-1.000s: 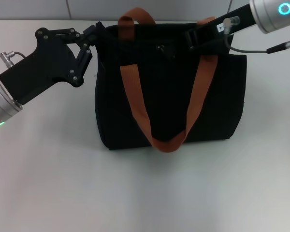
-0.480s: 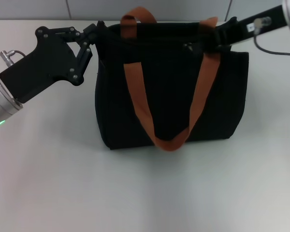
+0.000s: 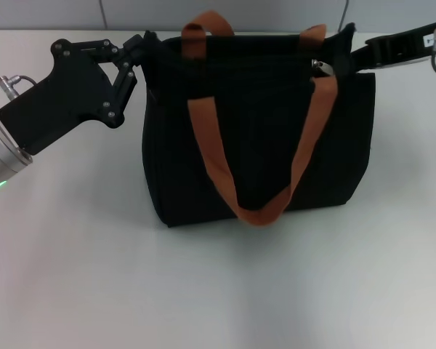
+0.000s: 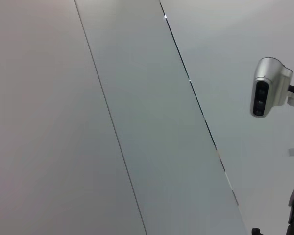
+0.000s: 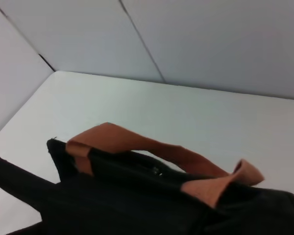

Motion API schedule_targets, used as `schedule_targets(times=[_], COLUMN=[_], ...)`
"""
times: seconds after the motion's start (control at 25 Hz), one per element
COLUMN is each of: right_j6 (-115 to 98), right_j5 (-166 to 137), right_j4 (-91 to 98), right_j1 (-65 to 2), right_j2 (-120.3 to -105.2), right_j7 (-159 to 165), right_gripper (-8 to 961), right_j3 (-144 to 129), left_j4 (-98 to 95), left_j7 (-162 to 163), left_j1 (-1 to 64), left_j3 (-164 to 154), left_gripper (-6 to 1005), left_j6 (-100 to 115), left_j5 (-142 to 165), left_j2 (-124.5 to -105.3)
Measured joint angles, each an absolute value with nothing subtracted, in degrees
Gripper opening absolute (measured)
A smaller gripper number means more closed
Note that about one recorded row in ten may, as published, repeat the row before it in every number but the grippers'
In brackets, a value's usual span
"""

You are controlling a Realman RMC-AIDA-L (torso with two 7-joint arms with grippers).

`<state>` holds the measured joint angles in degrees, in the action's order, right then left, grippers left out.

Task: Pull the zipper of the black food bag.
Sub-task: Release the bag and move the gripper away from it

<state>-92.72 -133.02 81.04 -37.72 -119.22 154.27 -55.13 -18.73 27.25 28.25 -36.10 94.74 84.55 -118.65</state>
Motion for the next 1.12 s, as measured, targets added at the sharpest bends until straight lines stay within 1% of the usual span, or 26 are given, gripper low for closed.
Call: schedule_targets(times=[0.12,0.4,0.6,1.08,1.12], right_j6=[-92.8,-92.9,-94.1,-95.2,-95.7], right_j5=[-132.9,-132.4,-126.7,-115.4,-113.9], right_j4=[81.1,81.2,80.1,76.9,76.1], right_j1=[-37.4,-37.2,-36.8,-32.6,-32.1], right_j2=[-119.28,-119.35,-119.23,-119.14,-119.11], right_j7=[154.3,154.3,152.7,144.6,142.9], right_gripper=[-1,33,57,115,220], right_j3=[-55.0,-54.8,-51.6,-45.5,-44.8], left_j4=[-18.7,-18.7,-18.7,-18.7,-18.7], left_j7=[27.2,27.2,27.2,27.2,27.2], left_j1=[28.2,28.1,28.1,28.1,28.1], left_j3=[-36.1,-36.1,-36.1,-36.1,-36.1], left_gripper=[103,105,107,111,112], left_j6=[94.7,94.7,94.7,94.7,94.6], left_j5=[84.5,84.5,84.5,84.5,84.5], left_j2=[-118.65,-118.65,-118.65,-118.74,-118.74])
